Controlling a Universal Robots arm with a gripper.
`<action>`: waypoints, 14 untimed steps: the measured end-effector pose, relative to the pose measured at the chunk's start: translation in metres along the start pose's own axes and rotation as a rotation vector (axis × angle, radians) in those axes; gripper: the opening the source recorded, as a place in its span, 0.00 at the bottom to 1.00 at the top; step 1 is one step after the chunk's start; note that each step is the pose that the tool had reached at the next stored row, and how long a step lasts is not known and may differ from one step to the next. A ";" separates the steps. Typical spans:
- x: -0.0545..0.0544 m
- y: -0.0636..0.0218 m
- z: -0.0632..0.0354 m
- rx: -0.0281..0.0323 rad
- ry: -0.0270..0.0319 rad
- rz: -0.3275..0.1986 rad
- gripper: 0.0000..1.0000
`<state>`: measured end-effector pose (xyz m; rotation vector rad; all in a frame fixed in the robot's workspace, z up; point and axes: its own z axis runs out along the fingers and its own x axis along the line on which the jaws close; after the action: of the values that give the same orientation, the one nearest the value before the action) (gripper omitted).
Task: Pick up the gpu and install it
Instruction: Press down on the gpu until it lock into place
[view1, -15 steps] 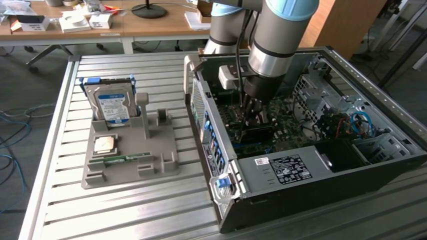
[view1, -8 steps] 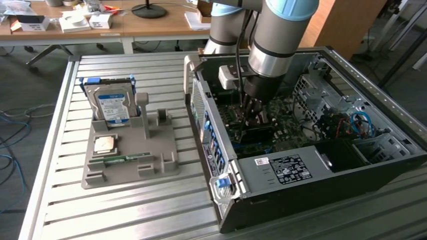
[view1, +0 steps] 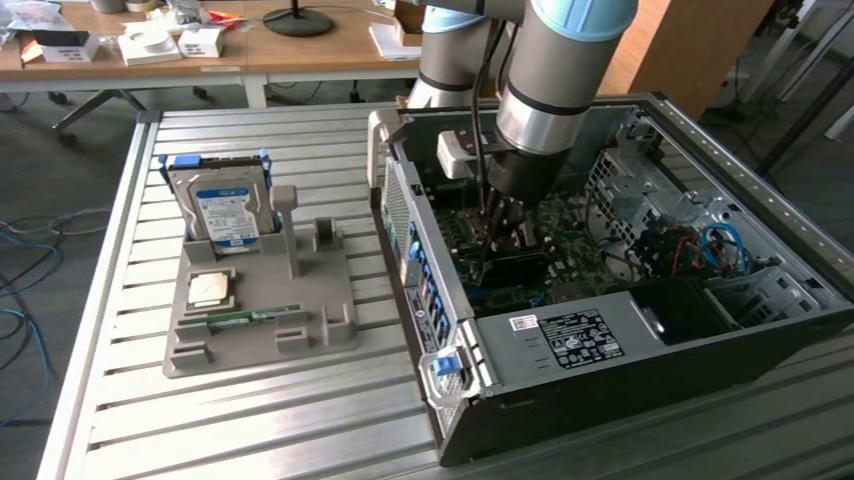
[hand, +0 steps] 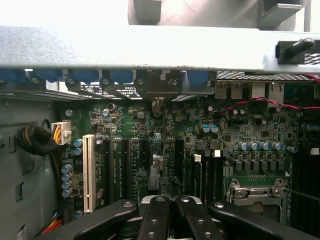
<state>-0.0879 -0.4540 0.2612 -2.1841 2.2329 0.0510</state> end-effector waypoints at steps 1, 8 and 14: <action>0.000 0.0000 -0.0001 0.0001 -0.0002 0.000 0.11; 0.000 0.0001 -0.0084 0.0000 0.0000 0.000 0.11; -0.001 0.0002 -0.0157 0.0000 0.0001 0.000 0.11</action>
<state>-0.0879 -0.4539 0.2768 -2.1841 2.2330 0.0509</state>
